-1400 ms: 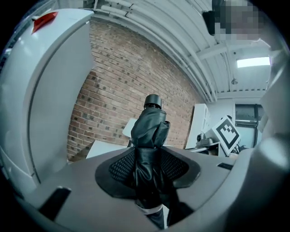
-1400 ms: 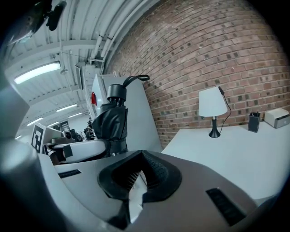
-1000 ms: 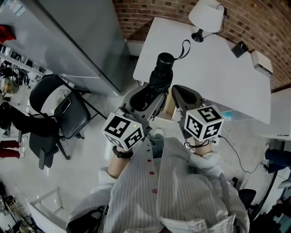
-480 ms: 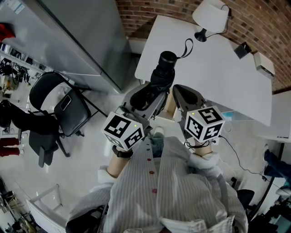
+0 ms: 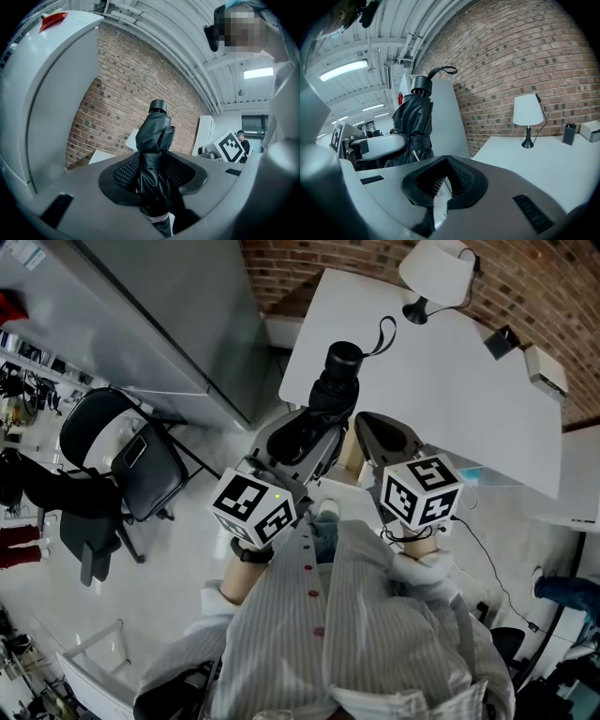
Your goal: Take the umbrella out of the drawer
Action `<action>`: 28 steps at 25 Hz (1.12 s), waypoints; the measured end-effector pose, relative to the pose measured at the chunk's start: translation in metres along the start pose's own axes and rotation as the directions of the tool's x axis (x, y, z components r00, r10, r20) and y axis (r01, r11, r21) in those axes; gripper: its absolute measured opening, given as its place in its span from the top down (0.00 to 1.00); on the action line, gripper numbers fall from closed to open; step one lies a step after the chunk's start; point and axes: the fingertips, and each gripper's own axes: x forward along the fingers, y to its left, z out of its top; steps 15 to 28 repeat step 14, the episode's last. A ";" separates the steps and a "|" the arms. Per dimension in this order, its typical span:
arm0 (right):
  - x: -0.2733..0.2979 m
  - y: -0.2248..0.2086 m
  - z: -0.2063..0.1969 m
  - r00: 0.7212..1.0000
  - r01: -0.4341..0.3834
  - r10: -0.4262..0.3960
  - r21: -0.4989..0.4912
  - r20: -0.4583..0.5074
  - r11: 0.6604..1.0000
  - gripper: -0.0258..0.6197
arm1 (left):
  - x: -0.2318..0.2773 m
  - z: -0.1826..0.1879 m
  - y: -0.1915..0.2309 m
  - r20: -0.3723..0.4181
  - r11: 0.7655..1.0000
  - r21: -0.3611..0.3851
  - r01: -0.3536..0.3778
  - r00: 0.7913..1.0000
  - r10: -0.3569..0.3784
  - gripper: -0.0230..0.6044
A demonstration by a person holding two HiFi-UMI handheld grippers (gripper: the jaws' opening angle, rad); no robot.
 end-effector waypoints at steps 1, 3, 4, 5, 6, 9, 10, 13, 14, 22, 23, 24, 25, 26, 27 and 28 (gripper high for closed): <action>0.001 0.000 0.000 1.000 -0.001 0.001 0.002 -0.002 1.000 0.91 | 0.000 0.000 0.001 -0.001 1.000 -0.004 0.002 1.000 -0.002 0.68; 0.003 0.001 0.000 1.000 -0.005 0.005 0.008 -0.006 1.000 0.91 | 0.002 -0.001 0.002 -0.006 1.000 -0.003 0.007 1.000 -0.007 0.68; 0.004 0.000 0.000 1.000 -0.006 0.006 0.012 -0.008 1.000 0.91 | 0.003 -0.001 0.003 -0.011 1.000 0.001 0.008 1.000 -0.008 0.68; 0.005 0.000 0.000 1.000 -0.007 0.007 0.014 -0.011 1.000 0.91 | 0.004 -0.002 0.003 -0.017 1.000 0.006 0.009 1.000 -0.009 0.68; 0.005 -0.001 0.000 1.000 -0.008 0.008 0.014 -0.013 1.000 0.91 | 0.005 -0.002 0.003 -0.021 1.000 0.009 0.009 1.000 -0.009 0.68; 0.008 -0.002 0.000 1.000 -0.009 0.009 0.019 -0.017 1.000 0.91 | 0.006 -0.002 0.004 -0.025 1.000 0.006 0.014 1.000 -0.014 0.68; 0.009 -0.002 0.000 1.000 -0.008 0.009 0.021 -0.018 1.000 0.91 | 0.007 -0.002 0.005 -0.026 1.000 0.006 0.015 1.000 -0.015 0.68; 0.012 -0.002 -0.001 1.000 -0.008 0.009 0.023 -0.024 1.000 0.91 | 0.008 -0.002 0.008 -0.034 1.000 0.015 0.013 0.999 -0.013 0.68; 0.014 -0.002 -0.001 1.000 -0.008 0.009 0.023 -0.026 1.000 0.91 | 0.008 -0.002 0.009 -0.038 1.000 0.019 0.012 0.999 -0.011 0.68; 0.014 -0.002 -0.001 1.000 -0.008 0.009 0.023 -0.026 1.000 0.91 | 0.008 -0.002 0.009 -0.038 1.000 0.019 0.012 0.999 -0.011 0.68; 0.014 -0.002 -0.001 1.000 -0.008 0.009 0.023 -0.026 1.000 0.91 | 0.008 -0.002 0.009 -0.038 1.000 0.019 0.012 0.999 -0.011 0.68; 0.014 -0.002 -0.001 1.000 -0.008 0.009 0.023 -0.026 1.000 0.91 | 0.008 -0.002 0.009 -0.038 1.000 0.019 0.012 0.999 -0.011 0.68; 0.014 -0.002 -0.001 1.000 -0.008 0.009 0.023 -0.026 1.000 0.91 | 0.008 -0.002 0.009 -0.038 1.000 0.019 0.012 0.999 -0.011 0.68; 0.014 -0.002 -0.001 1.000 -0.008 0.009 0.023 -0.026 1.000 0.91 | 0.008 -0.002 0.009 -0.038 1.000 0.019 0.012 0.999 -0.011 0.68; 0.014 -0.002 -0.001 1.000 -0.008 0.009 0.023 -0.026 1.000 0.91 | 0.008 -0.002 0.009 -0.038 1.000 0.019 0.012 0.999 -0.011 0.68; 0.014 -0.002 -0.001 1.000 -0.008 0.009 0.023 -0.026 1.000 0.91 | 0.008 -0.002 0.009 -0.038 1.000 0.019 0.012 0.999 -0.011 0.68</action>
